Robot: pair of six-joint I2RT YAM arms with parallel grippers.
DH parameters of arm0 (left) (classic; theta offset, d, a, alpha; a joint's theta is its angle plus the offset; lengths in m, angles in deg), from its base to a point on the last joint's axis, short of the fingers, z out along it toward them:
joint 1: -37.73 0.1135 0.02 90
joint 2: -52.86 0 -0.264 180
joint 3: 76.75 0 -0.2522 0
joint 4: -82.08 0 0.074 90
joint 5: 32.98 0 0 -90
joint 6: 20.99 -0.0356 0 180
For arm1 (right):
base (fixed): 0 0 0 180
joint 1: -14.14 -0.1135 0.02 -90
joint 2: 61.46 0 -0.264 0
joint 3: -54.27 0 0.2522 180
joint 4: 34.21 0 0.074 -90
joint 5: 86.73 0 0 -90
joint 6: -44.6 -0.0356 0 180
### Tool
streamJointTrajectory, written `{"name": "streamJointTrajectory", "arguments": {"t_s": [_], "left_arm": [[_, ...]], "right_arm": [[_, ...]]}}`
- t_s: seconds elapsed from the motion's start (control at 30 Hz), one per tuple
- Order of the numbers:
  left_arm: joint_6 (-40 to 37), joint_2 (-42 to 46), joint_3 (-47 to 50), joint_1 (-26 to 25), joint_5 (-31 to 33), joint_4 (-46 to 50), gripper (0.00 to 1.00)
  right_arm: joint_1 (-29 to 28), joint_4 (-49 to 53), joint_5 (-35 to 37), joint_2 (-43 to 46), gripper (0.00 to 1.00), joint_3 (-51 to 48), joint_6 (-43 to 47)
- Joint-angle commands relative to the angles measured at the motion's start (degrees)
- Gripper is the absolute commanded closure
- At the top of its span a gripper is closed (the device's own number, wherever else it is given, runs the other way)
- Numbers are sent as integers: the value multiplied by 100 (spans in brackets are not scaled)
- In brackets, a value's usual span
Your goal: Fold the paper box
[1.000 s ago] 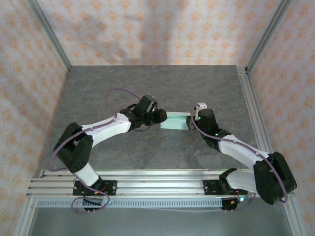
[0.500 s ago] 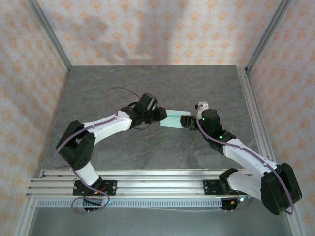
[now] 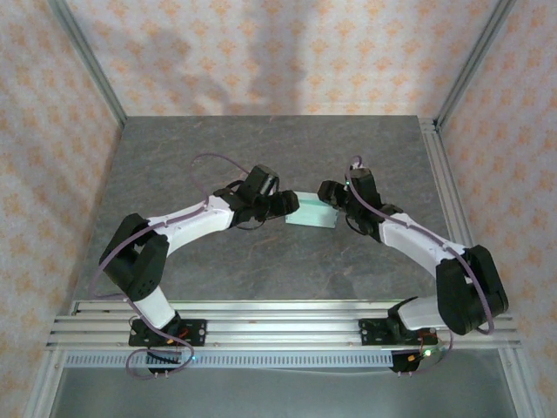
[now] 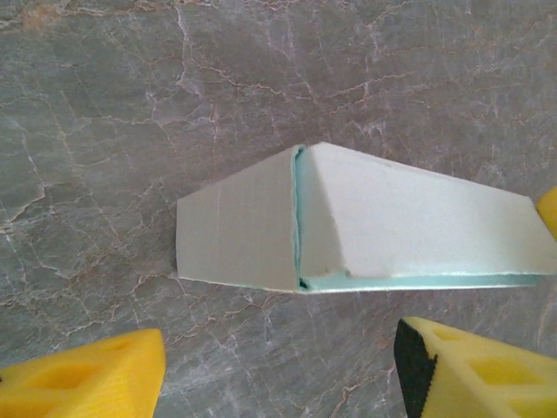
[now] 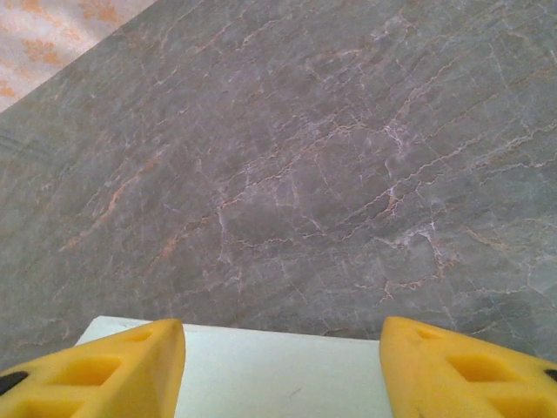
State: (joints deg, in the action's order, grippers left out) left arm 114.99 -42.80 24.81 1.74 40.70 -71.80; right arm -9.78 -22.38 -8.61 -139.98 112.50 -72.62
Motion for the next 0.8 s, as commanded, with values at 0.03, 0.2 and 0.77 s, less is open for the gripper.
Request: {"name": "streamJointTrajectory", "arguments": {"t_s": [0.03,0.2,0.77], "left_arm": [[-109,4,-242,132,7,125,27],[-149,-9,-307,212,-39,91,27],[37,54,282,268,114,12,27]], "right_arm": [[54,251,-371,-266,47,-272,-280],[95,176,-346,-209,51,-395,-127],[160,571,-1016,-631,30,43,-11]]}}
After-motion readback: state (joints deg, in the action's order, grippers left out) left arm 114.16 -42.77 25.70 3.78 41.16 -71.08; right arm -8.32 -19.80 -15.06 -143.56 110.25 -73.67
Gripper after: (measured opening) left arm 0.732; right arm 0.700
